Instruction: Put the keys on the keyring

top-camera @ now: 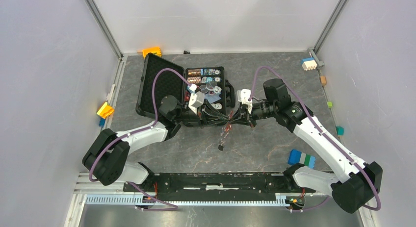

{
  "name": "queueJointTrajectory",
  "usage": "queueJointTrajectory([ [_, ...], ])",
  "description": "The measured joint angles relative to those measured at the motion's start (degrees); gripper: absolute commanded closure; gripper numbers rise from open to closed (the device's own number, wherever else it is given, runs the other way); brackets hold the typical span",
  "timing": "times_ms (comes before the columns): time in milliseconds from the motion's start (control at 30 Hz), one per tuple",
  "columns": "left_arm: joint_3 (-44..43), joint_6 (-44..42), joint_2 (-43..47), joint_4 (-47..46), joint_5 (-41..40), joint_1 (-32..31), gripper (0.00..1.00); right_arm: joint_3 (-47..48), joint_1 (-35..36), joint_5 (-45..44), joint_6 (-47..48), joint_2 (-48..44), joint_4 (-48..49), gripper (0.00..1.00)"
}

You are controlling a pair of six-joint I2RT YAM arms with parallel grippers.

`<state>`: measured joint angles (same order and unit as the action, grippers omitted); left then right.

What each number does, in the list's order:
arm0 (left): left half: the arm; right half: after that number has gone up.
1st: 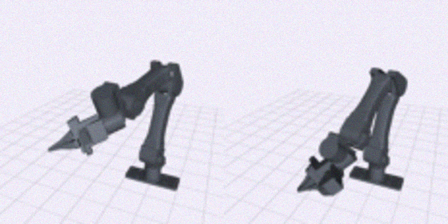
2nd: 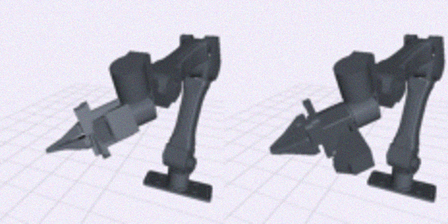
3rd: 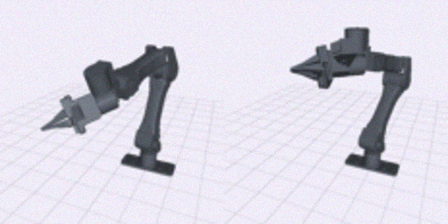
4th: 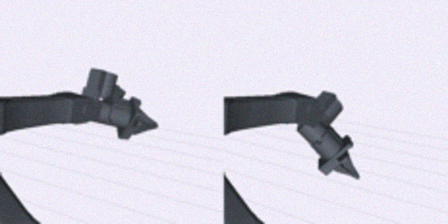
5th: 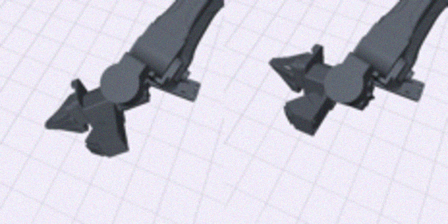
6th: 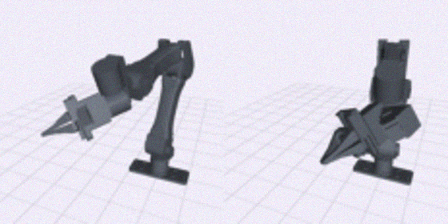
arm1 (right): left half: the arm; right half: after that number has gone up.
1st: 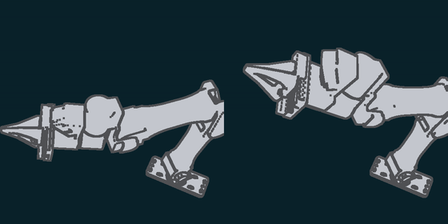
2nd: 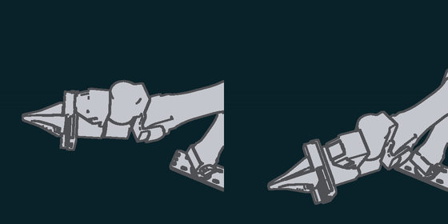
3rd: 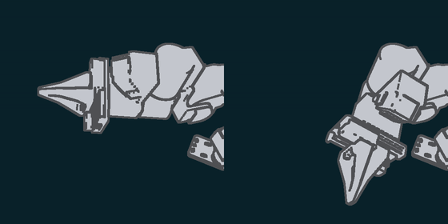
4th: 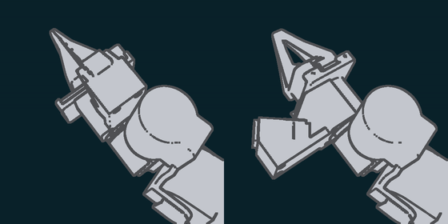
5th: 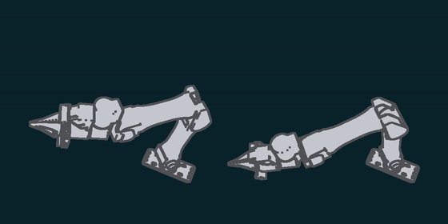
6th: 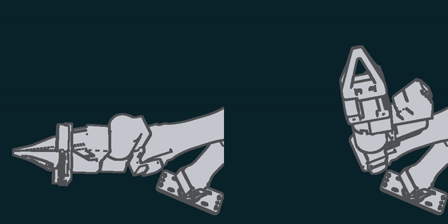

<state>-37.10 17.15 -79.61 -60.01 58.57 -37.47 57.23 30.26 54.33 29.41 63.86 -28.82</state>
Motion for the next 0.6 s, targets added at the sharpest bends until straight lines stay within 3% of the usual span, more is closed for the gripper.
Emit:
queueJointTrajectory([
  [167, 0.0, -0.9, 0.0, 2.0, -0.3, 0.0, 0.98, 0.0, 0.1, -1.9, 1.0, 0.0, -0.9, 1.0],
  [600, -1.9, -12.2, 0.7, 18.1, -1.5, 0.1, 0.69, 3.5, 4.8, -14.6, 5.5, 0.8, -8.7, 1.0],
])
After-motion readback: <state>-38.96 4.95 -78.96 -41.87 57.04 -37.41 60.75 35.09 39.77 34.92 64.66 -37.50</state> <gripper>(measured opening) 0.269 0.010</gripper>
